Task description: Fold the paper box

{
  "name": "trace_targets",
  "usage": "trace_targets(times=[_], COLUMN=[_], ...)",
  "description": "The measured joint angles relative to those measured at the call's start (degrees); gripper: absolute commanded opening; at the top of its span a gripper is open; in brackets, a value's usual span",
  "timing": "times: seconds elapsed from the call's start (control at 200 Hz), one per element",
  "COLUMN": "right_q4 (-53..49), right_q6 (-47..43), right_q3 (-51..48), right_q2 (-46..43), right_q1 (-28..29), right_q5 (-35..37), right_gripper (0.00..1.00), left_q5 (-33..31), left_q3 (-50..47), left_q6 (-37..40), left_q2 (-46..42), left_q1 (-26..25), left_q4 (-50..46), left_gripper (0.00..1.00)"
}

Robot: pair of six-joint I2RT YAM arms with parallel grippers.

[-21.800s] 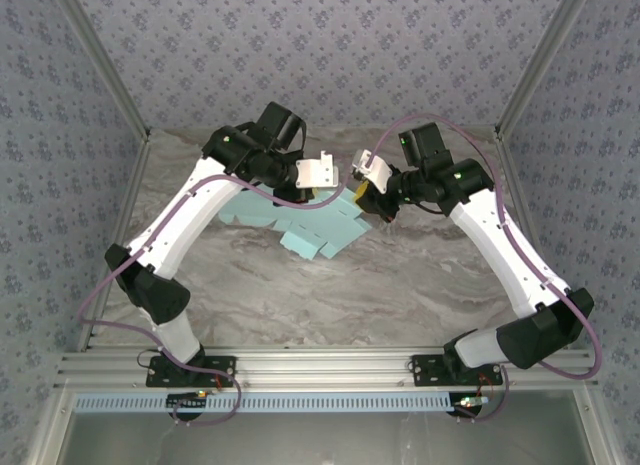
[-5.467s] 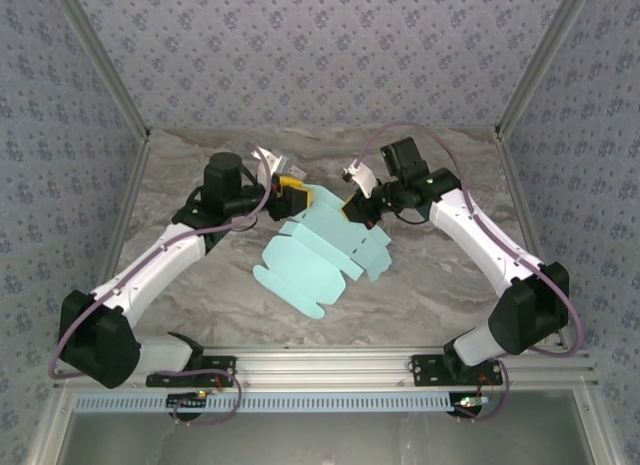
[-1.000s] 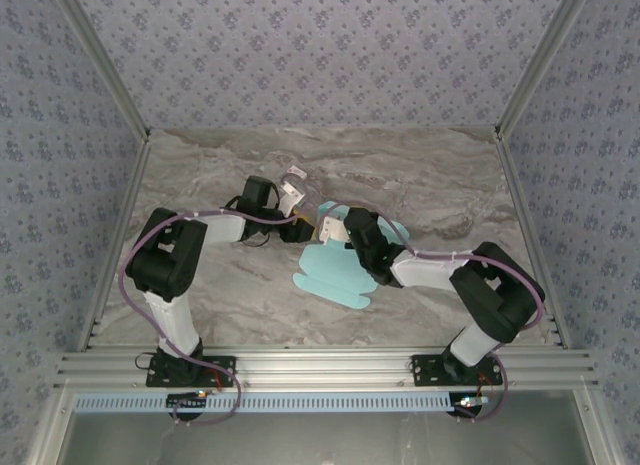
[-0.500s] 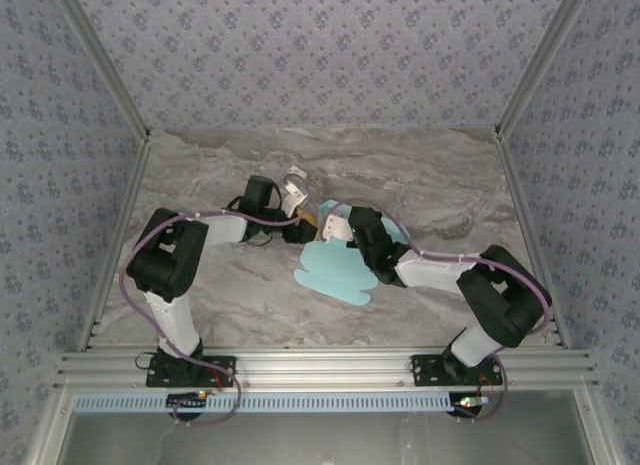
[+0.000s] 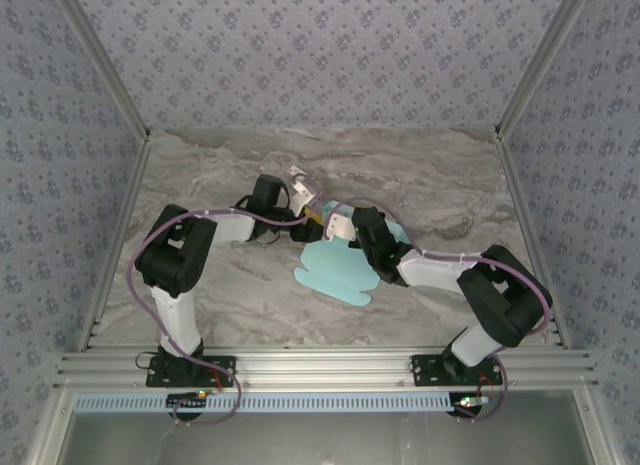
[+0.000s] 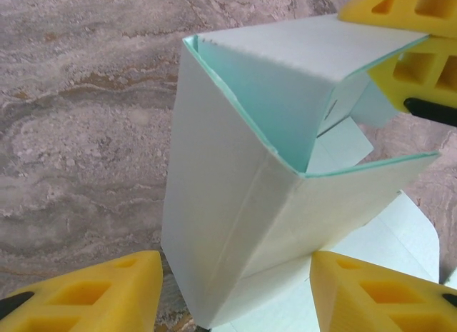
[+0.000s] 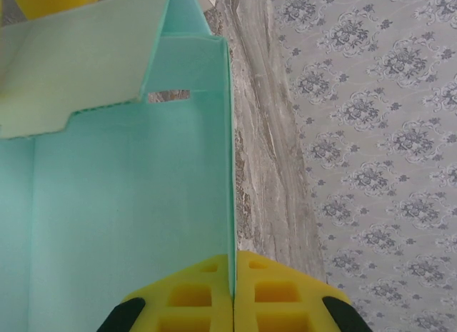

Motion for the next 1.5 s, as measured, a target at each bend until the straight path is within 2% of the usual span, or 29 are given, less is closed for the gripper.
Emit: trace_targets(times=[0.265, 0.865, 1.214, 1.499], right_q4=[0.00, 2.73, 3.04, 1.14], right_q6=[0.28, -1.03, 0.46, 4.42], right_q3=[0.00, -1.51, -1.70, -1.70], right_q2=[0.00, 0.42, 0.35, -1.44], right_q1=[-0.15, 2.69, 2.78, 0.57], right_q5=[0.24, 4.26, 4.48, 0.92], right_gripper=[0.00, 0.00, 0.00, 0.00], left_q5=[-2.73, -7.52, -7.63, -5.05], left_q3=[-0.57, -7.41, -9.44, -9.46], left_q6=[-1.14, -2.25, -3.45, -3.85], left_q2=[0.00, -0.02, -0.02, -0.02], left_q1=[-0.09, -1.88, -2.36, -2.58], left_q4=[2.08, 14.86, 19.74, 20.96], left_gripper=[0.56, 0.53, 0.55, 0.55])
